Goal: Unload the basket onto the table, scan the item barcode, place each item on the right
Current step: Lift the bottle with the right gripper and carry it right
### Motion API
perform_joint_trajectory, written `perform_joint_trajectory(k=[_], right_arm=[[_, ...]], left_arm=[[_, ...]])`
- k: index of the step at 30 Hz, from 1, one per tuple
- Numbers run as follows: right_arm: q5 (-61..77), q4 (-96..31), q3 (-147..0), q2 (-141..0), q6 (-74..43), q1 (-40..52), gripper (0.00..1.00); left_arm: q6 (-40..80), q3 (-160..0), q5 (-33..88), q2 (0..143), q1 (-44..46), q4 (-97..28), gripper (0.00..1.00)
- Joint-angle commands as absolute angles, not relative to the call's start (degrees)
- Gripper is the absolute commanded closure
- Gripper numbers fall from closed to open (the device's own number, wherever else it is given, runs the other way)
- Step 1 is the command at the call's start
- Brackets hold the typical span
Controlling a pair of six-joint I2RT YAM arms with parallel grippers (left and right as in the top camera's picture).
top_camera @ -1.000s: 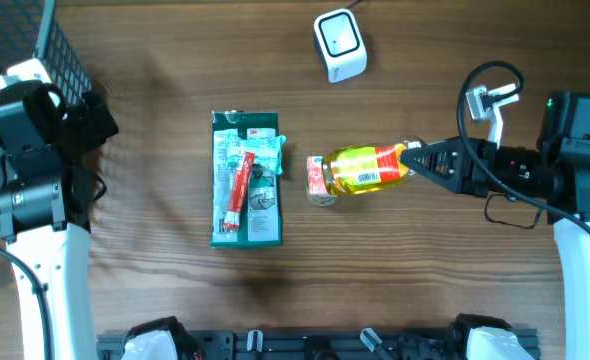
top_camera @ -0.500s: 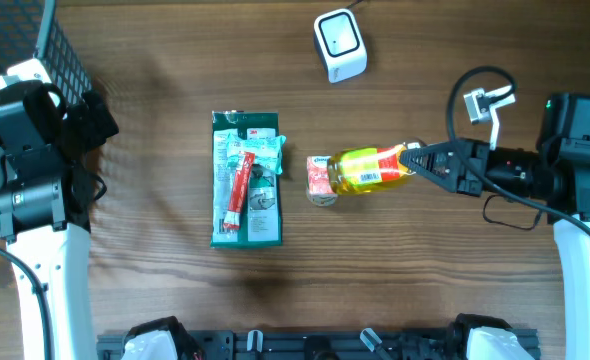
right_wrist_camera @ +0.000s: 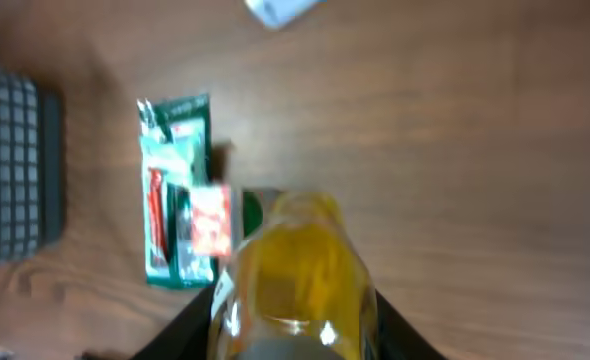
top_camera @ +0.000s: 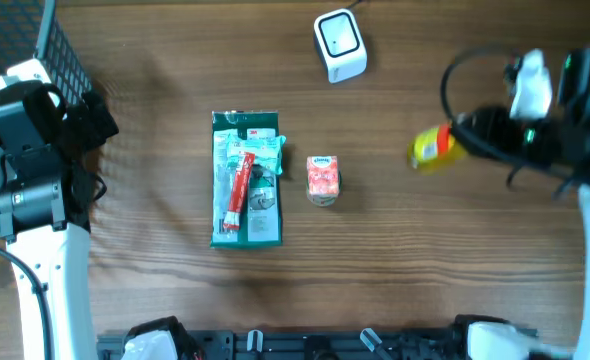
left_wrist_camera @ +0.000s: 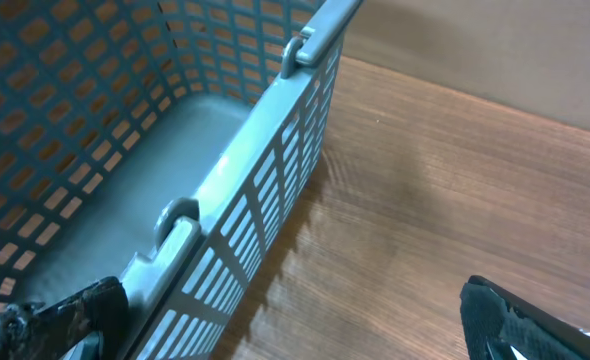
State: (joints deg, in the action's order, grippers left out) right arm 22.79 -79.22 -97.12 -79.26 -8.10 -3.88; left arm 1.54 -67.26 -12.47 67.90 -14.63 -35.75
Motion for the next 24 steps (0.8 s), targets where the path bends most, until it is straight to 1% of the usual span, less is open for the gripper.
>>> perform_joint_trajectory(k=[1,3,4,8,13,18,24], right_arm=[[13.3,-84.5,-118.2,-89.8,-8.9,1.7,0.96],[8.0,-84.8,-125.7,-95.5,-8.9,5.4,0.96],[5.3,-83.1,-127.1,-97.6,-8.4,7.2,0.96],[-6.9,-73.4,-127.2,-104.4,-4.2,14.4,0.96],[-20.6,-59.5,-127.2,-113.5,7.2,21.6,0.96],[-32.2,-47.0,-127.2,-124.8,19.6,26.3,0.96],[-47.1,-30.5,-127.2,-136.3,32.1,27.8,0.96]], left_arm=[[3.8,-64.2,-9.5,70.2,-14.9,-38.9,0.0],[3.8,-64.2,-9.5,70.2,-14.9,-38.9,0.0],[3.8,-64.2,-9.5,70.2,-14.9,-38.9,0.0],[3.8,-64.2,-9.5,70.2,-14.9,-38.9,0.0],[3.8,-64.2,-9.5,70.2,-14.9,-38.9,0.0],[3.8,-64.2,-9.5,70.2,-14.9,-38.9,0.0],[3.8,-64.2,-9.5,70.2,-14.9,-38.9,0.0]])
